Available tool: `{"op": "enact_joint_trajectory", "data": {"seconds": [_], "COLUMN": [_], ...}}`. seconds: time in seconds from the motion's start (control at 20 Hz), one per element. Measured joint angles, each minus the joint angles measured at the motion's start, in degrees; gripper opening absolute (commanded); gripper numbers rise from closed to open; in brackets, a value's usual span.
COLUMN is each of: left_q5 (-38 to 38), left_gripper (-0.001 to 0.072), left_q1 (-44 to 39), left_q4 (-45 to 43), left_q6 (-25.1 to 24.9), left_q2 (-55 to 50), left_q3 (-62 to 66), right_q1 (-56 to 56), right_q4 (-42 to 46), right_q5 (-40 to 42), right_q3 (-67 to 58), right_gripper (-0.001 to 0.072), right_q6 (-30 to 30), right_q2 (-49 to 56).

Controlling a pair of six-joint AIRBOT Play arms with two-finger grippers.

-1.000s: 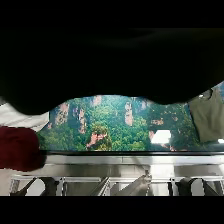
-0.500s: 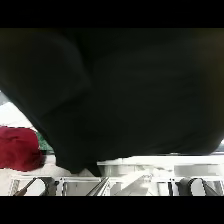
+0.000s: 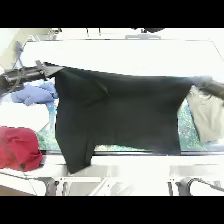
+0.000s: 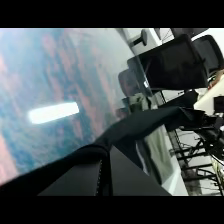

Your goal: Fold the shirts.

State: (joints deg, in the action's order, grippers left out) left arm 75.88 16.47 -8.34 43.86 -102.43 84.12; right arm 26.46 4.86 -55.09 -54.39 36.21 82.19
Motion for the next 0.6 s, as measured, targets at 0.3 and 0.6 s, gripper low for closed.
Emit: {"op": "enact_joint_trajectory", "data": {"seconds": [0.3, 0.6], "left_q5": [-1.8, -3.1], "left_gripper": [0.0023, 0.0014], "left_q1": [-2.0, -2.4], "left_q4": [-0.9, -7.8], "left_q6": [-0.7, 0.5], "left_q2": [-18.6, -25.4], "left_q3": [17.0, 27.7], "right_q1": [-1.9, -2.1], "right_q4": [-8.4, -8.5], "right_q5": [0.7, 0.1], "right_q3": [-8.6, -13.0], "right_gripper": [0.0013, 0.0014], "right_q6": [-6.3, -7.5], "right_q2": [19.2, 24.3]}}
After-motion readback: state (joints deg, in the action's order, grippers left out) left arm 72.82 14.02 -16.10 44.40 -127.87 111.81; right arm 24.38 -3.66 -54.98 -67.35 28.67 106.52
